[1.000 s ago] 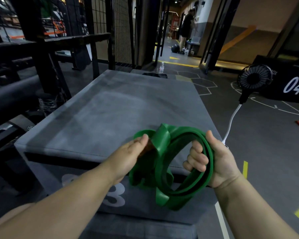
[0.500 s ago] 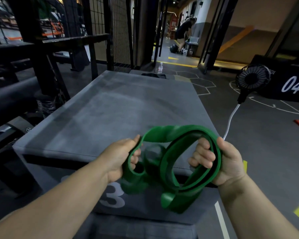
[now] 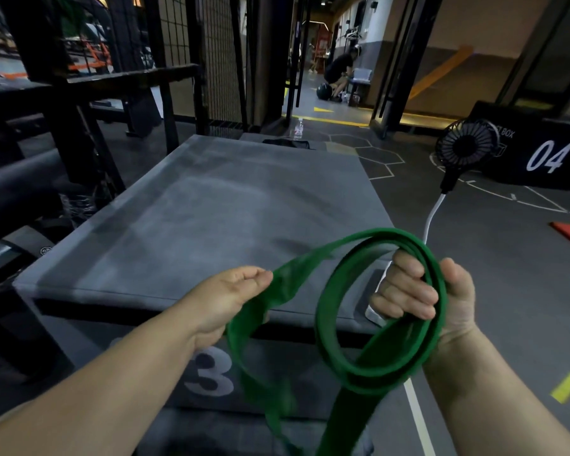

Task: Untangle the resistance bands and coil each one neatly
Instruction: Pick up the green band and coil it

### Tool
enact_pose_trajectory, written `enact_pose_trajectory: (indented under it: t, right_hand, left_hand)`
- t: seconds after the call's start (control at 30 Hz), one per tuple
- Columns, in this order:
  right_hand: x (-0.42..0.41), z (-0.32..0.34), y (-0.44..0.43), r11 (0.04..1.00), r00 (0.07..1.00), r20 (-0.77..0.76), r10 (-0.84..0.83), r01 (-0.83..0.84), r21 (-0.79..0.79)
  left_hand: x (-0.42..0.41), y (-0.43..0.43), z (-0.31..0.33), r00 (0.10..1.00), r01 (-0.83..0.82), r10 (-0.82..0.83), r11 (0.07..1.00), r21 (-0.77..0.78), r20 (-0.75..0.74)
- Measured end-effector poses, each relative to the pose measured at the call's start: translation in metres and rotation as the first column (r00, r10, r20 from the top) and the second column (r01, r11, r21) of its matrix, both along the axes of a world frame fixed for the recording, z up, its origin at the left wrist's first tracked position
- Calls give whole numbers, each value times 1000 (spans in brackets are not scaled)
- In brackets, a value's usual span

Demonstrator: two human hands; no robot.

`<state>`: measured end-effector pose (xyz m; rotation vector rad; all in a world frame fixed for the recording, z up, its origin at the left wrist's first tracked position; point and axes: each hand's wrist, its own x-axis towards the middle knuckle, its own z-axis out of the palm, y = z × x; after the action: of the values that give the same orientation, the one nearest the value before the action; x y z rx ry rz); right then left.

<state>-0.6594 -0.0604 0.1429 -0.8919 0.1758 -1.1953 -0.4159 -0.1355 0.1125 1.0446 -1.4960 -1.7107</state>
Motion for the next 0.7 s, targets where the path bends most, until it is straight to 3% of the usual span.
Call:
enact_pose_trajectory:
  t: [0.1,0.27,0.4,0.57,0.7]
  right_hand:
    - [-2,-1,0,1000,1000,-8,-8,8,-4]
    - [-2,1,0,999,999,30,-31,30,9]
    - [1,4,1,999,998,17,-54,54,-4]
    - [7,8,3,999,999,11,-31,32,-21]
    - [10,9,4,999,999,9,-34,34,-12]
  left_hand:
    - [-10,12,-5,996,85,-84,993,85,-18]
    - [-8,7,-15,954,294,-284,949,-119,95]
    - [-8,11,-26,855,488,-447,865,-114,263]
    - [-11,12,-32,865,469,-417,870,-154,279]
    - [-12,10,-35,928,356,-340,930,-92,153]
